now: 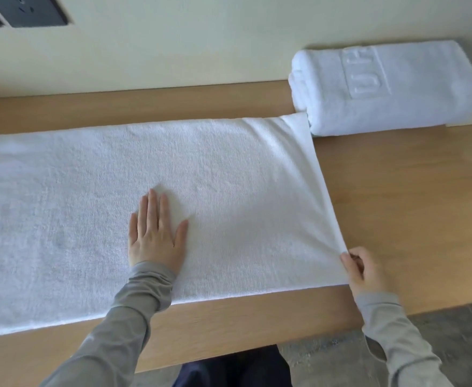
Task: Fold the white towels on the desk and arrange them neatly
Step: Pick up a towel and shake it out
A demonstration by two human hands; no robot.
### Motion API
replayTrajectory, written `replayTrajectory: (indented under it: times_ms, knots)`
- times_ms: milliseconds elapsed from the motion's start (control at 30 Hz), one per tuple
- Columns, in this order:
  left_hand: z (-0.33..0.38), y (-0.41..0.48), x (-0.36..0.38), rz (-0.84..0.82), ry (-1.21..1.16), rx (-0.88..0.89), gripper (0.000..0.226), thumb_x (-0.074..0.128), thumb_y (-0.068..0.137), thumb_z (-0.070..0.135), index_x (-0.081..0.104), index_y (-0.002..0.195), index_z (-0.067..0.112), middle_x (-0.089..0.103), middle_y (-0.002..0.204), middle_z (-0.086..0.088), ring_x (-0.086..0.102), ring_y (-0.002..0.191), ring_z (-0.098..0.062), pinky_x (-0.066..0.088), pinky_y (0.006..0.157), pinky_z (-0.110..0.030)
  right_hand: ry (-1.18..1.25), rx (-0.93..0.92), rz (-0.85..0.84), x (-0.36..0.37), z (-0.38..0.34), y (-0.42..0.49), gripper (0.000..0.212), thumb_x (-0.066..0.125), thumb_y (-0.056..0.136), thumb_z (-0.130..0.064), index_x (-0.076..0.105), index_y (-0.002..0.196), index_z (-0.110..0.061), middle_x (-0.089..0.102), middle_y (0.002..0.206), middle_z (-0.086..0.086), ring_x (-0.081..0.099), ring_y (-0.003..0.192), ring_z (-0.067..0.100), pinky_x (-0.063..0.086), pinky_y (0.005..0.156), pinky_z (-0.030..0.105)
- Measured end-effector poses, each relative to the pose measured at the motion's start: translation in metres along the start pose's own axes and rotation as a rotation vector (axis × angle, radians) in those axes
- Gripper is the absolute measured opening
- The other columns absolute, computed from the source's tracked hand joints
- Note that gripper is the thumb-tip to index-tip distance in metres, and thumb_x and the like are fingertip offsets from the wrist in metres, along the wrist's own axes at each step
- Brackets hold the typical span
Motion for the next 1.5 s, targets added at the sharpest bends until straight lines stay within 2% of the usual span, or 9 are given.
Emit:
replayTrajectory:
  times_ms: [300,600,733,867,1000,1133,1200,1300,1500]
  knots:
    - [-0.002,-0.002,0.001,0.031,0.014,0.022,0.075,0.003,0.088,0.061,-0.002,0.149,0.018,0.000,0.158,-0.002,-0.002,0.145,-0.016,-0.003,0.118,-0.035,0.265,0.164,0.110,0.005,-0.010,-0.017,0.029,0.059,0.088,-0.025,0.054,0.113,-0.010,0.058,0.104,0.003,0.055,0.089,0.022,0.043,0.076,0.033]
    - [-0.023,-0.010,-0.003,0.024,0.003,-0.026,0.076,0.008,0.088,0.060,0.008,0.150,0.018,0.006,0.158,-0.002,0.004,0.145,-0.017,0.003,0.118,-0.037,0.311,0.235,-0.129,0.014,-0.042,-0.029,0.018,0.069,0.080,-0.027,0.058,0.084,-0.013,0.059,0.085,0.004,0.058,0.075,0.025,0.048,0.062,0.029]
    - [-0.026,-0.014,-0.005,0.008,0.023,-0.040,0.079,0.005,0.086,0.062,0.008,0.150,0.017,0.006,0.158,-0.002,0.004,0.145,-0.016,0.001,0.118,-0.037,0.735,0.228,-0.208,0.021,-0.051,-0.034,0.024,0.074,0.075,-0.016,0.061,0.094,-0.024,0.067,0.094,-0.001,0.066,0.086,0.022,0.052,0.065,0.022]
    - [-0.020,-0.014,-0.007,-0.002,0.023,-0.052,0.080,0.004,0.085,0.063,0.005,0.150,0.017,0.004,0.158,-0.002,0.002,0.145,-0.017,0.000,0.118,-0.036,1.380,0.364,-0.442,0.029,-0.066,-0.028,0.054,0.071,0.073,-0.032,0.058,0.120,-0.009,0.065,0.118,0.011,0.062,0.110,0.028,0.050,0.093,0.042]
    - [-0.019,-0.015,-0.008,-0.007,0.019,-0.045,0.079,0.004,0.085,0.062,0.005,0.150,0.017,0.004,0.158,-0.002,0.002,0.145,-0.017,0.000,0.118,-0.036,1.574,0.707,-0.342,0.033,-0.048,-0.017,0.047,0.047,0.090,-0.051,0.074,0.078,-0.015,0.073,0.087,0.008,0.071,0.080,0.025,0.056,0.075,0.039]
    - [-0.021,-0.014,-0.007,-0.008,0.030,-0.033,0.077,0.006,0.087,0.061,0.004,0.150,0.016,0.004,0.158,-0.002,0.002,0.145,-0.017,0.000,0.118,-0.036,1.431,0.716,-0.396,0.029,-0.026,-0.013,0.033,0.052,0.088,-0.006,0.069,0.060,-0.010,0.061,0.056,0.004,0.059,0.047,0.016,0.050,0.046,0.027]
    - [-0.021,-0.014,-0.006,-0.006,0.031,-0.037,0.076,0.007,0.088,0.060,0.007,0.150,0.016,0.006,0.158,-0.003,0.003,0.145,-0.017,-0.002,0.117,-0.034,1.363,0.691,-0.497,0.022,-0.023,-0.012,0.012,0.062,0.079,-0.010,0.072,0.080,-0.004,0.071,0.072,0.012,0.068,0.063,0.027,0.055,0.054,0.036]
    - [-0.023,-0.012,-0.006,0.002,0.046,-0.032,0.074,0.008,0.089,0.059,0.008,0.149,0.016,0.007,0.158,-0.004,0.005,0.145,-0.019,-0.014,0.113,-0.022,1.244,0.599,-0.575,0.011,-0.018,-0.006,0.027,0.066,0.071,-0.014,0.068,0.094,-0.001,0.072,0.092,0.017,0.070,0.084,0.033,0.058,0.061,0.043]
    - [-0.025,-0.011,-0.003,0.023,0.032,-0.024,0.073,0.010,0.090,0.058,0.008,0.150,0.017,0.007,0.158,-0.003,0.004,0.145,-0.017,-0.008,0.115,-0.029,1.233,0.705,-0.530,0.009,-0.016,-0.005,0.031,0.048,0.093,-0.028,0.065,0.090,-0.002,0.071,0.075,0.013,0.070,0.062,0.027,0.057,0.049,0.038]
Point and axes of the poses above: each hand's wrist, its own y-axis towards the middle knuckle, its own x-axis out of the palm, z = x × y, the point moved 2 cm from there along y, towards the middle knuckle
